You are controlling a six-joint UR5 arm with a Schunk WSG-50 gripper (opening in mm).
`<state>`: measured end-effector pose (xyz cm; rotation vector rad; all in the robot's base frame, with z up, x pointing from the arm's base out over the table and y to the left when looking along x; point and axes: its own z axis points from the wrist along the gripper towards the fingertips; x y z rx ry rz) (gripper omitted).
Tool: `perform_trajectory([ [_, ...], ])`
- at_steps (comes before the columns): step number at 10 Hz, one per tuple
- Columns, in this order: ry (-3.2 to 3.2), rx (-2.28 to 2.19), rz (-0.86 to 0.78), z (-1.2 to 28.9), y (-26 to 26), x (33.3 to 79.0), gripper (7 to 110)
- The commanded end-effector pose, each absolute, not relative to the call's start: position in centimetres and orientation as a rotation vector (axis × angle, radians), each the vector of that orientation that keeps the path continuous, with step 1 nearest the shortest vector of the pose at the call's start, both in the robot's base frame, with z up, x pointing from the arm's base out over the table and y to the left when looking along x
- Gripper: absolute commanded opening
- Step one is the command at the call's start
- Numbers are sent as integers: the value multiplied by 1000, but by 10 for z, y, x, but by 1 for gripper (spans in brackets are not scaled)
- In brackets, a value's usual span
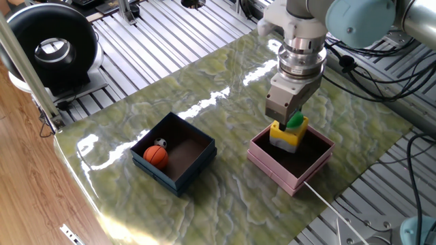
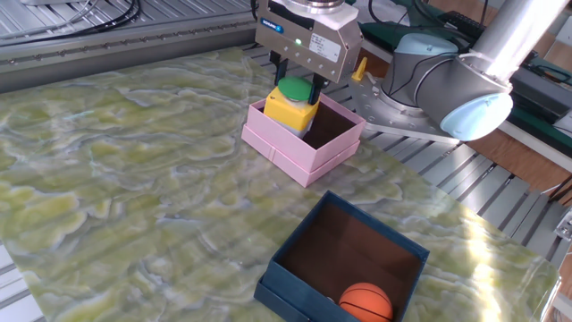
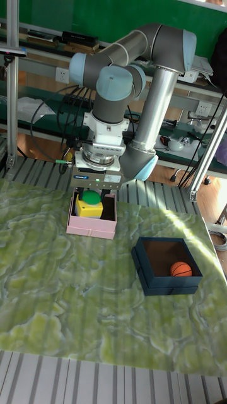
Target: Move an object from one box to another
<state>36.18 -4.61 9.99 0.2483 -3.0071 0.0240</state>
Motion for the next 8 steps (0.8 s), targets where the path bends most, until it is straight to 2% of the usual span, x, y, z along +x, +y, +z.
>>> perform_trajectory([
  [1, -3019, 279, 21, 99, -46, 365, 22],
  [8, -3016, 328, 23, 94, -48, 365, 22],
])
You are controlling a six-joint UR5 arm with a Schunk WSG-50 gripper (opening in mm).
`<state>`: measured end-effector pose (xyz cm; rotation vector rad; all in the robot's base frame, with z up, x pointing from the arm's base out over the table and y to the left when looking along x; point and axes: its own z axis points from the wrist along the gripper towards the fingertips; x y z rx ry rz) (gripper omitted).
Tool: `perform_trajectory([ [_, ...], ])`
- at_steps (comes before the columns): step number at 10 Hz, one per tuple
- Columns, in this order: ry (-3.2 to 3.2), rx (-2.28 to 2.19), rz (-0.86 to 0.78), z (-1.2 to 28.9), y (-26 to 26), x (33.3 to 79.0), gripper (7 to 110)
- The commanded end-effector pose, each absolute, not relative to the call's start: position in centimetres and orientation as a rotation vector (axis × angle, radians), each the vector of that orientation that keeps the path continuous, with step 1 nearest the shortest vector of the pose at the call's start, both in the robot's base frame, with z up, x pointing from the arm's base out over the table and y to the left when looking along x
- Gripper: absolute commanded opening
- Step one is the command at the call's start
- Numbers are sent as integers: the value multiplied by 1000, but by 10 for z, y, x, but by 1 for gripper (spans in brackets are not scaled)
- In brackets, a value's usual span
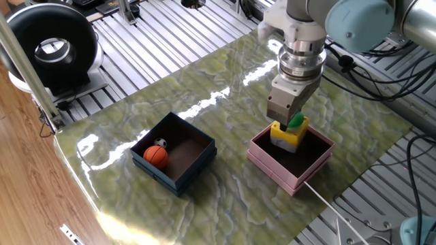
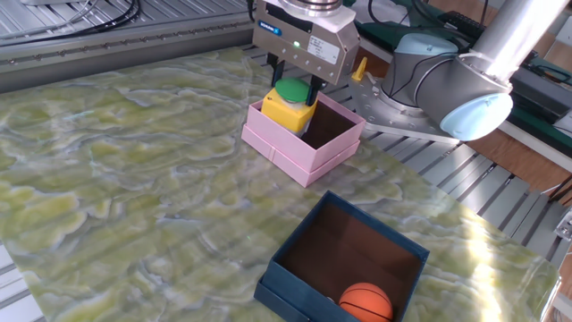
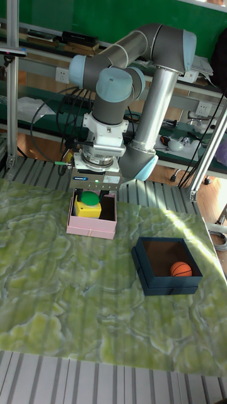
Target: Move an object from one box to another
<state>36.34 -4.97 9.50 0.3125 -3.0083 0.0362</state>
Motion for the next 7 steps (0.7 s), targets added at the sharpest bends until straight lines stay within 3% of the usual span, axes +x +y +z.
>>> perform_trajectory([
  [1, -3018, 337, 23, 94, -48, 366, 22],
  [4, -3020, 361, 25, 94, -49, 367, 22],
  [5, -3021, 375, 23, 94, -49, 368, 44],
  [7, -3038, 397, 26, 94, -49, 373, 44],
])
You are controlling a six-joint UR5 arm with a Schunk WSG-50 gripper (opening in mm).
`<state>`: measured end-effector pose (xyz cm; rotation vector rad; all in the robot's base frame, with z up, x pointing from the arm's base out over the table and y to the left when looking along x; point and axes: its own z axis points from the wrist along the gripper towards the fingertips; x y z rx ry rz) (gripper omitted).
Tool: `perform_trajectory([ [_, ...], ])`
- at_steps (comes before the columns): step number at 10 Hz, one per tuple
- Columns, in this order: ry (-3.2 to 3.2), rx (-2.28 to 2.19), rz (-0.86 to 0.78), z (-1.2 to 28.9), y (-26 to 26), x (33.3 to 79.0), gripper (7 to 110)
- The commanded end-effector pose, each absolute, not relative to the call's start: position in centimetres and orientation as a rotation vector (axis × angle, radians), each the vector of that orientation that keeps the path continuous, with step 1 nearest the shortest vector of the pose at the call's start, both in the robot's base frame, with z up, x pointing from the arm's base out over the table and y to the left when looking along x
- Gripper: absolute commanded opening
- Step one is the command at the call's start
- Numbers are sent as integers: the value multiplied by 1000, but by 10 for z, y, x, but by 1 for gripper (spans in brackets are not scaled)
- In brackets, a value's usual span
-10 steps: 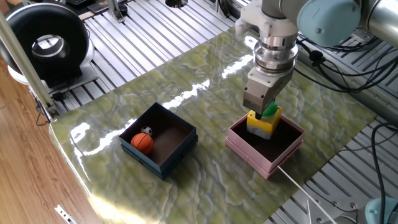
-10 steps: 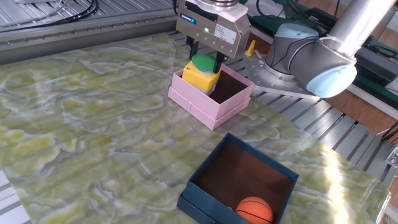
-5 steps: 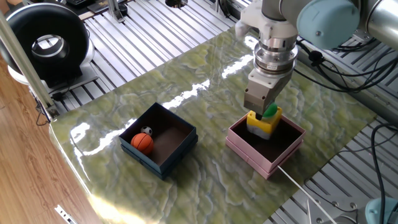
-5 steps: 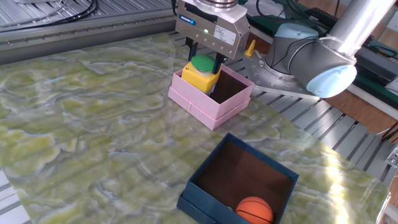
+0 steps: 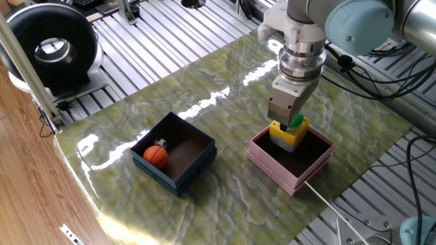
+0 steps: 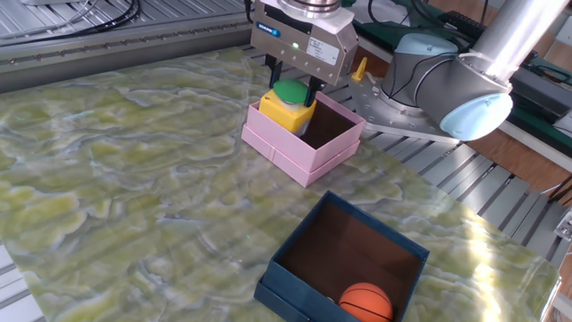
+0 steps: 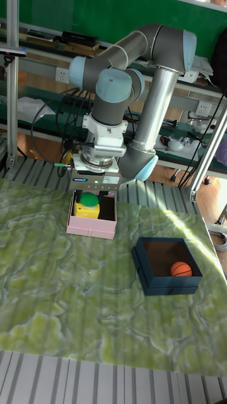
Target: Move an object from one box to another
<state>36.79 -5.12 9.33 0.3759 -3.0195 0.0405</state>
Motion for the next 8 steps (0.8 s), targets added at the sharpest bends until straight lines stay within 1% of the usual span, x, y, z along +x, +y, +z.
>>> perform_trajectory([
  [1, -3042, 403, 25, 94, -49, 374, 44],
  [6, -3041, 441, 5, 94, -47, 375, 44],
  [7, -3044, 451, 8, 94, -47, 376, 66],
  [8, -3042, 465, 8, 94, -47, 376, 66],
])
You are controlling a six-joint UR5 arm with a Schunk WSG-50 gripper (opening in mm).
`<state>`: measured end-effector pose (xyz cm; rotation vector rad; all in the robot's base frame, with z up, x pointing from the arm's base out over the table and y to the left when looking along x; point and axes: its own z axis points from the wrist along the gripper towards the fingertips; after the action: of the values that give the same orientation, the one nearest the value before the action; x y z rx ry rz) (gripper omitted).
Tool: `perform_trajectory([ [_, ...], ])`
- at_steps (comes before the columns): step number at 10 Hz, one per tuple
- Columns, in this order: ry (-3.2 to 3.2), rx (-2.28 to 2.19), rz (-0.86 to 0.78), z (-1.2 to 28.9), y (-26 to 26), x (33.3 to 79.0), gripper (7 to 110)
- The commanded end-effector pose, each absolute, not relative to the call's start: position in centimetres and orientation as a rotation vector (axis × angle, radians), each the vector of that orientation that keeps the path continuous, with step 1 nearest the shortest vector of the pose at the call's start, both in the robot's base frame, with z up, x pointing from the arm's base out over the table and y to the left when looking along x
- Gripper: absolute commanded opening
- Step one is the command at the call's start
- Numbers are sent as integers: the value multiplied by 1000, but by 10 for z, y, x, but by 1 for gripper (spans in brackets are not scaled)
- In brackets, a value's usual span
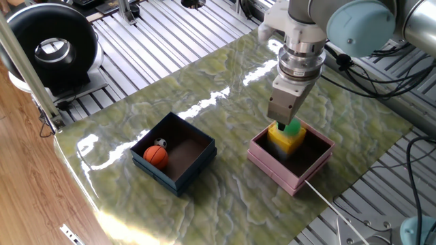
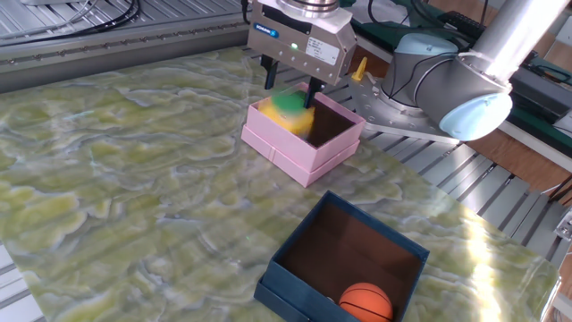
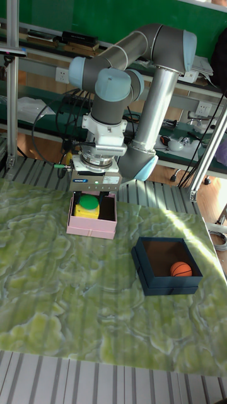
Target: Move an object from one box to another
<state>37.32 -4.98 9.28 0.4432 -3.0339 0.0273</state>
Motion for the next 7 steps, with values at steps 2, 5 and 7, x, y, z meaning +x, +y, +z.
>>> perform_trajectory([
  [2, -3039, 472, 10, 94, -48, 375, 66],
  [5, -3037, 469, 7, 96, -47, 375, 66],
  [7, -3036, 460, -20, 103, -42, 375, 66],
])
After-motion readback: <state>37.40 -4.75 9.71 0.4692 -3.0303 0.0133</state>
